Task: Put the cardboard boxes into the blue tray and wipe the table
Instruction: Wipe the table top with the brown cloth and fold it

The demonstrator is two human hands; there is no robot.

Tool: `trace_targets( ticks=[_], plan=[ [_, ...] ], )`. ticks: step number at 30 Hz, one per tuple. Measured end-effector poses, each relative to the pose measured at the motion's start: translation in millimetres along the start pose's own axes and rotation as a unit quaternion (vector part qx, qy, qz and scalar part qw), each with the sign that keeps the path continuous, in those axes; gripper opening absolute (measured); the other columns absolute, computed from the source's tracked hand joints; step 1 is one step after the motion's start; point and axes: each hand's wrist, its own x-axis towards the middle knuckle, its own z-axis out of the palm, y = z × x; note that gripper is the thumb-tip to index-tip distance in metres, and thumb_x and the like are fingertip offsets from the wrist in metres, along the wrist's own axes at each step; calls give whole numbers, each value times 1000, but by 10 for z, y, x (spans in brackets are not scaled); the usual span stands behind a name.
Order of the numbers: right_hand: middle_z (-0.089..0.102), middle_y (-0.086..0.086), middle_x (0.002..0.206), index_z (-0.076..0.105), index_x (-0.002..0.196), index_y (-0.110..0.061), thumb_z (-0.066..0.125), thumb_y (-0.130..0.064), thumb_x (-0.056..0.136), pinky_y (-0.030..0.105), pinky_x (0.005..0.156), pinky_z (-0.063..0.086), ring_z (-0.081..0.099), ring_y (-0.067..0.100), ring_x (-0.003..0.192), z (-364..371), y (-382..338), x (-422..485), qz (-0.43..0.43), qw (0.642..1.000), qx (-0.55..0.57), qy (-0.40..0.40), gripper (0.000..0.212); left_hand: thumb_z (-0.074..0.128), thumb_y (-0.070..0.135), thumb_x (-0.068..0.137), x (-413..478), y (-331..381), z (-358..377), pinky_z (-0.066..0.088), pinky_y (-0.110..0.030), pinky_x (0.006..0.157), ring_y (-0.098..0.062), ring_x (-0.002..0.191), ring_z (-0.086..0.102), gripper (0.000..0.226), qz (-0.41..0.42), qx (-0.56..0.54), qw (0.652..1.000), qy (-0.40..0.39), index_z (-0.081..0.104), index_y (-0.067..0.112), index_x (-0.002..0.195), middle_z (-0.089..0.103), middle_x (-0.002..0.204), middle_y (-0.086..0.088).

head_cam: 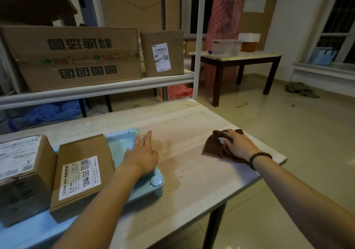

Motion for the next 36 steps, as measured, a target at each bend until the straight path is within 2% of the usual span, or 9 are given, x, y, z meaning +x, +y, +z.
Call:
trace_targets(
  ticks=[9,18,21,23,25,27,30,33,36],
  plan=[
    [42,-11,155,47,146,-36,44,-35,106,38,118,31,42,11,138,559,-1218,-560,-281,950,-3,-132,40,30,26,103,9,-4,-11,3,-53,121,-21,152,-13,68,-1,1,1000,6,-13,25,156,-8,167,-4],
    [58,-5,139,59,136,-27,47,-30,105,34,96,45,59,25,119,73,-141,-212,-59,998,13,1,33,28,22,101,-24,21,-27,2,-53,121,-20,151,-15,68,-9,5,1000,-4,-12,24,157,-9,166,-4],
    [52,-11,145,52,144,-35,48,-44,103,30,95,43,58,19,122,92,-252,-287,-88,991,33,-94,42,29,22,102,-41,26,-40,3,-53,121,-20,151,-15,68,-9,4,1000,-6,-10,23,157,-8,166,-5],
    [55,-8,141,48,145,-41,48,-55,100,31,90,50,63,18,114,52,-307,-371,-69,974,163,-139,47,28,22,102,-39,41,-26,3,-53,121,-20,151,-15,67,-4,1,1000,-8,-10,23,157,-8,167,-5],
    [57,0,141,48,147,-34,46,-53,102,37,99,49,59,22,120,-21,-267,-340,-28,976,214,-19,49,28,22,101,-23,29,-22,3,-54,121,-20,151,-15,67,-2,3,1000,-4,-9,23,157,-7,167,-3],
    [55,7,144,50,145,-18,47,-44,102,43,108,42,49,27,131,-65,-162,-258,36,992,63,104,50,28,22,101,-8,15,-28,3,-54,121,-20,151,-15,67,-2,7,1000,-6,-9,23,157,-7,167,-2],
    [61,10,125,62,118,-12,52,-51,95,48,100,47,50,31,121,-59,-78,-190,130,991,-30,9,46,28,22,101,-16,27,-34,2,-53,121,-20,151,-15,67,-5,7,1000,-17,-9,23,157,-7,167,-3],
    [63,6,112,56,108,-15,59,-42,96,40,88,50,59,27,107,-128,-166,-212,104,992,47,-49,30,30,28,101,0,43,-45,-3,-54,121,-22,151,-17,69,-17,70,997,-21,-10,21,157,-12,166,-3],
    [58,0,96,47,104,-20,61,-26,98,35,71,46,59,20,90,-297,-421,-271,-11,998,62,30,16,37,34,99,12,154,-130,-8,-56,119,-28,149,-23,79,5,210,976,50,-15,17,156,-24,163,-8]
  ],
)
